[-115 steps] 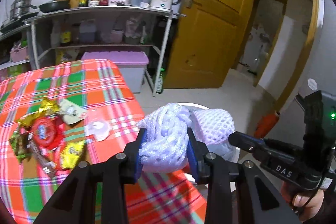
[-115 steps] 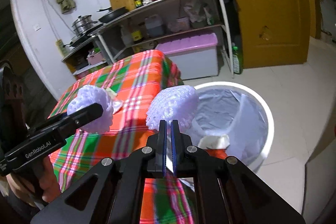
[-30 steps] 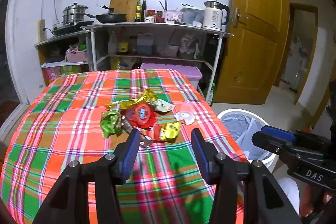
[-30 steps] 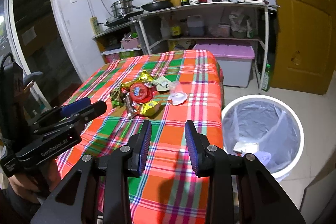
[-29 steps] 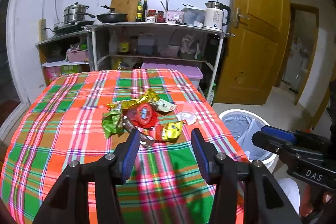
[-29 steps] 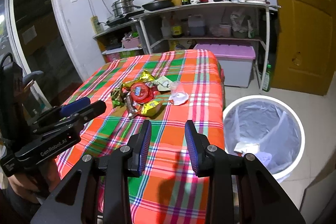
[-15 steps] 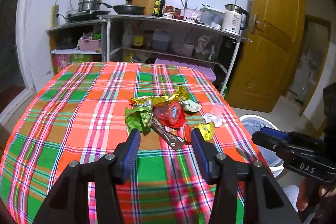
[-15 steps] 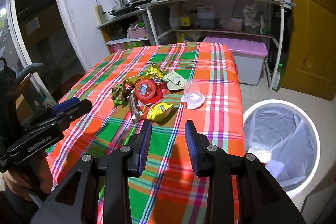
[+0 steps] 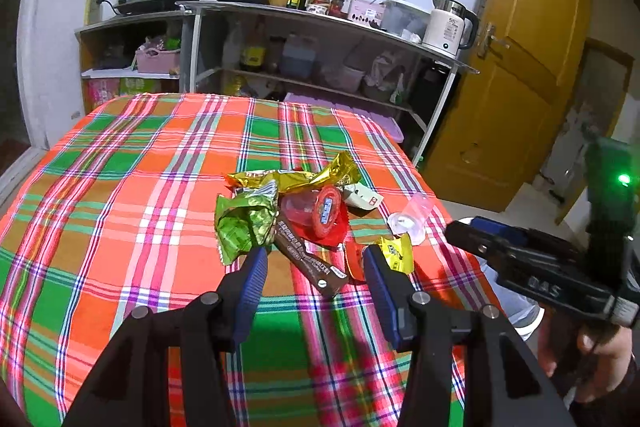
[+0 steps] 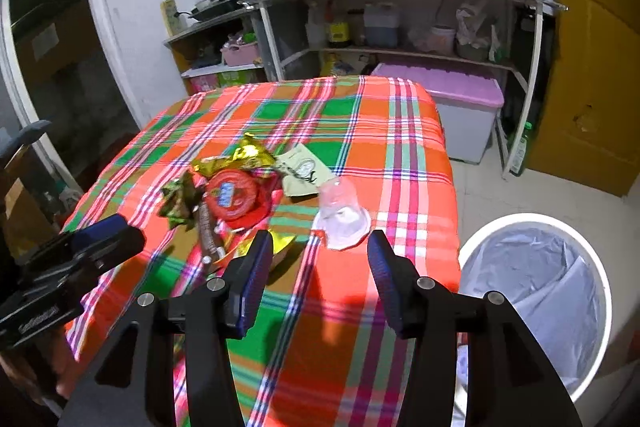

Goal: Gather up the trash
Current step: 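Return to the table and grasp the clear plastic cup with the right tool, then grasp the yellow snack wrapper with the left tool while the right tool carries the cup to the bin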

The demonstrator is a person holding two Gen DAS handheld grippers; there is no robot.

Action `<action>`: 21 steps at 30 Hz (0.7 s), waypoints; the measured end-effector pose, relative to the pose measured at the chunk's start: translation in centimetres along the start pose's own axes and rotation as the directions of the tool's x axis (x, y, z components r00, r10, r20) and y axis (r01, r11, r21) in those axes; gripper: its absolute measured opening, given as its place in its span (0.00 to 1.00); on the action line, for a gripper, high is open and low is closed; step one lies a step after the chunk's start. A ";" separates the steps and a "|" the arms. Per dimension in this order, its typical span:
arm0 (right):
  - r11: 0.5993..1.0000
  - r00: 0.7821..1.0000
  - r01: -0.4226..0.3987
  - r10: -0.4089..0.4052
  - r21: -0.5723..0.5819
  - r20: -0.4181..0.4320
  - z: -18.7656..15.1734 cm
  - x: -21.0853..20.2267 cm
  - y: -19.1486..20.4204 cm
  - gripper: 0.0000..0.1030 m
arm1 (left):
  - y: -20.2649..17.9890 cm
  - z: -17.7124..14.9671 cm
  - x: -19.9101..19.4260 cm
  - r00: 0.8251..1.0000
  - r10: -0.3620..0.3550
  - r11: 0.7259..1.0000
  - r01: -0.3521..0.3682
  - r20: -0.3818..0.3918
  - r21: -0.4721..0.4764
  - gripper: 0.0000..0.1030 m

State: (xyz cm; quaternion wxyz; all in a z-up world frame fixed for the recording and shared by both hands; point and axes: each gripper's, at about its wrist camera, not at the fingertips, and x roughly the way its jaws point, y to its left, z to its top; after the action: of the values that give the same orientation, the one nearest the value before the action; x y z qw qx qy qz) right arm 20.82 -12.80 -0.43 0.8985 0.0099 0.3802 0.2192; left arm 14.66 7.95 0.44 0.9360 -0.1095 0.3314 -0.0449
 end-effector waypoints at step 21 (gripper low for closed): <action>0.999 0.997 -0.003 0.005 0.033 -0.074 2.0 6.5 -1.9 0.33 | 0.4 0.8 3.4 0.998 -0.052 0.999 0.052 -0.036 -0.007 0.48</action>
State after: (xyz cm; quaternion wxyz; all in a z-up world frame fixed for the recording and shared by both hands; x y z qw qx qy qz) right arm 26.92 -11.61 -3.80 0.8830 0.0172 0.4169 0.2149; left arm 17.84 7.90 -1.12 0.9280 -0.1203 0.3456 -0.0703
